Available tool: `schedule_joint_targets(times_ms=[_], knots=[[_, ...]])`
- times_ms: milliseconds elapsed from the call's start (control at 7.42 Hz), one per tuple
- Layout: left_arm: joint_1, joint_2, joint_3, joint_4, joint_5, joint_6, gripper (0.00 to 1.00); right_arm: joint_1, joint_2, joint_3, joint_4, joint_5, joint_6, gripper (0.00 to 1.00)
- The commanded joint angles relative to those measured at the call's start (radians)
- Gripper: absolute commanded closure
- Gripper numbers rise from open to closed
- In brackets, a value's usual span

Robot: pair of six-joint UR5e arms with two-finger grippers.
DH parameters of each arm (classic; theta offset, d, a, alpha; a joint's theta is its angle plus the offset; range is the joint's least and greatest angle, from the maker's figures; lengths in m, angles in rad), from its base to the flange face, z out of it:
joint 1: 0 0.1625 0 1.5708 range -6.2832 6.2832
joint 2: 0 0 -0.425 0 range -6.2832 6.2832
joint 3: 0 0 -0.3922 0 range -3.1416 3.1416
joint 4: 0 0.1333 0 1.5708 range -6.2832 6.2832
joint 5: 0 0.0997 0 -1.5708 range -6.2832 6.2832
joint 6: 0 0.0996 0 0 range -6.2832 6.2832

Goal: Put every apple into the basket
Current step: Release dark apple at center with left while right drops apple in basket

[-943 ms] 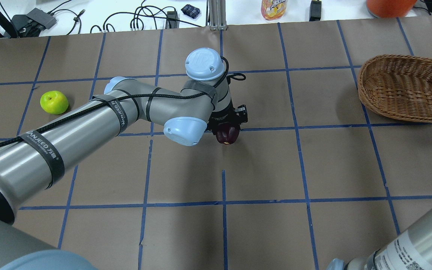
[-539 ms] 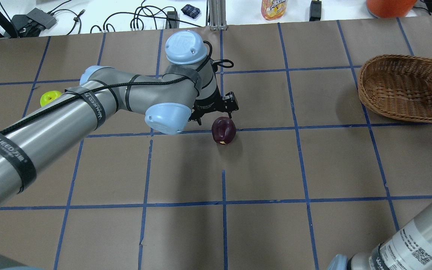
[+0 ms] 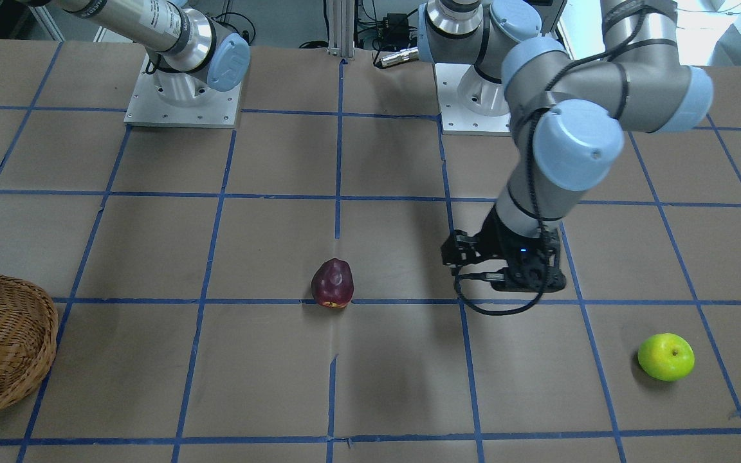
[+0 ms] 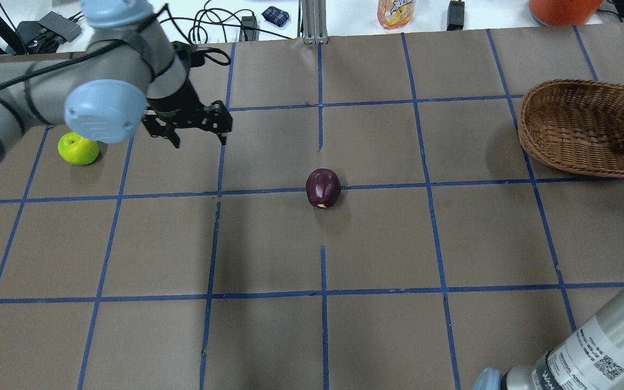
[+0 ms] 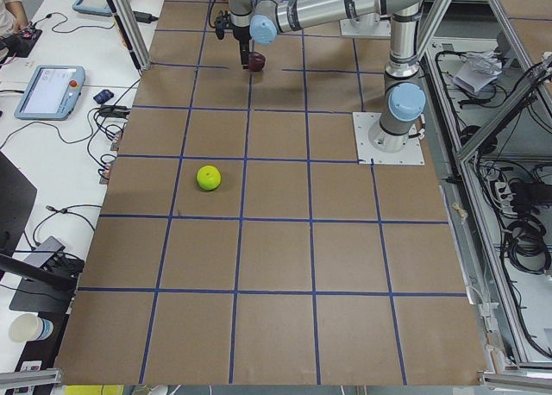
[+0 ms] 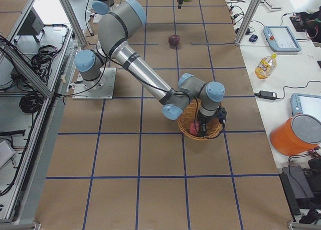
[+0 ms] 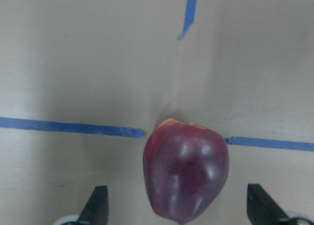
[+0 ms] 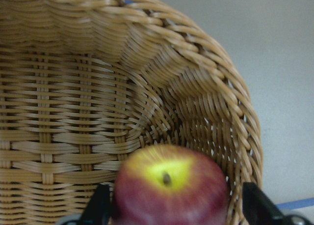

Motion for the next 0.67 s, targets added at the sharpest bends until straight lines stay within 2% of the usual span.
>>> schedule_joint_targets(times_ms=[0,135,269,539], knots=[[0.215,-0.055,0.047,-0.001,0.010,0.224,0.00,0.017,-0.013,-0.002,0.000,0.002,-0.008,0.00],[0.260,-0.095,0.091,0.001,0.012,0.305,0.00,0.063,-0.050,0.000,0.005,0.001,0.005,0.00],[0.303,-0.140,0.130,0.002,0.012,0.377,0.00,0.142,-0.108,0.000,0.081,-0.011,0.064,0.00],[0.381,-0.220,0.156,0.072,0.016,0.474,0.00,0.293,-0.197,0.000,0.255,0.030,0.362,0.00]])
